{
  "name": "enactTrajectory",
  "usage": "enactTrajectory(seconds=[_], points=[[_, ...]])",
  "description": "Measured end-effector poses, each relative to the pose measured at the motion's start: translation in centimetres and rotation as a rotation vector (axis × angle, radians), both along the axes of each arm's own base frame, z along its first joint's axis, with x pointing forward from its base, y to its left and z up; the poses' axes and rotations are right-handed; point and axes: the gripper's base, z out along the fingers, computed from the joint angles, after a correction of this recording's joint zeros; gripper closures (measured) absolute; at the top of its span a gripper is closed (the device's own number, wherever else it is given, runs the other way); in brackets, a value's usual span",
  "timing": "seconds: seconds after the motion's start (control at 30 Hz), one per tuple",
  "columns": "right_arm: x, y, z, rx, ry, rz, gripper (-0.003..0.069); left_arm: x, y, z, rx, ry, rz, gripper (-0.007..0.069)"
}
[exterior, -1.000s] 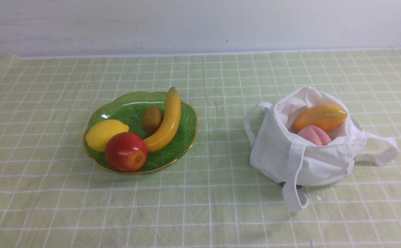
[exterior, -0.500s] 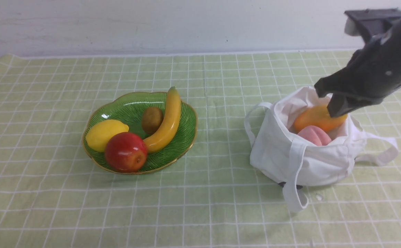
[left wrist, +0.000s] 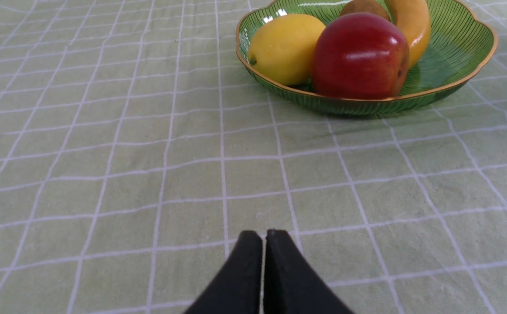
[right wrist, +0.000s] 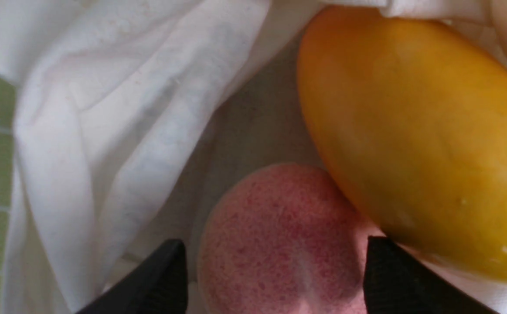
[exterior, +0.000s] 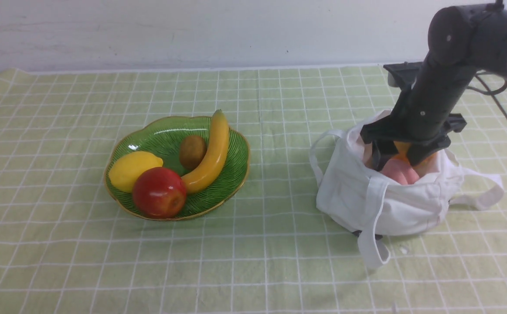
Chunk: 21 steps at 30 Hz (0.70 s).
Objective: Take the fruit out of the bag on the green coffee tablecloth and place them on the plate.
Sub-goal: 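Reach into the cloth bag and grasp the peach with the right gripper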
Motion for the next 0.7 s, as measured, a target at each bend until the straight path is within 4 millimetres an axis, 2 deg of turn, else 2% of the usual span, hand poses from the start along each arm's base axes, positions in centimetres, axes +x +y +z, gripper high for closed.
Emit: enactTrajectory(seconds=[0.07, 0.17, 0.57, 0.7], points=[[0.1, -0.2, -0.2, -0.023, -0.002, 0.003, 0.0082, 0.0, 0.0, 0.0, 0.000, 0.000, 0.000, 0.0632], [0.3, -0.1, -1.0, -0.022, 0.019, 0.002, 0.0058, 0.0, 0.0, 0.0, 0.000, 0.000, 0.000, 0.0632], [0.8, -0.2, -2.4, -0.044, 0.039, -0.017, 0.0055, 0.0, 0.0, 0.0, 0.000, 0.000, 0.000, 0.0632], [0.9, -0.2, -2.5, -0.039, 0.037, -0.044, 0.0074, 0.0, 0.0, 0.0, 0.000, 0.000, 0.000, 0.0632]])
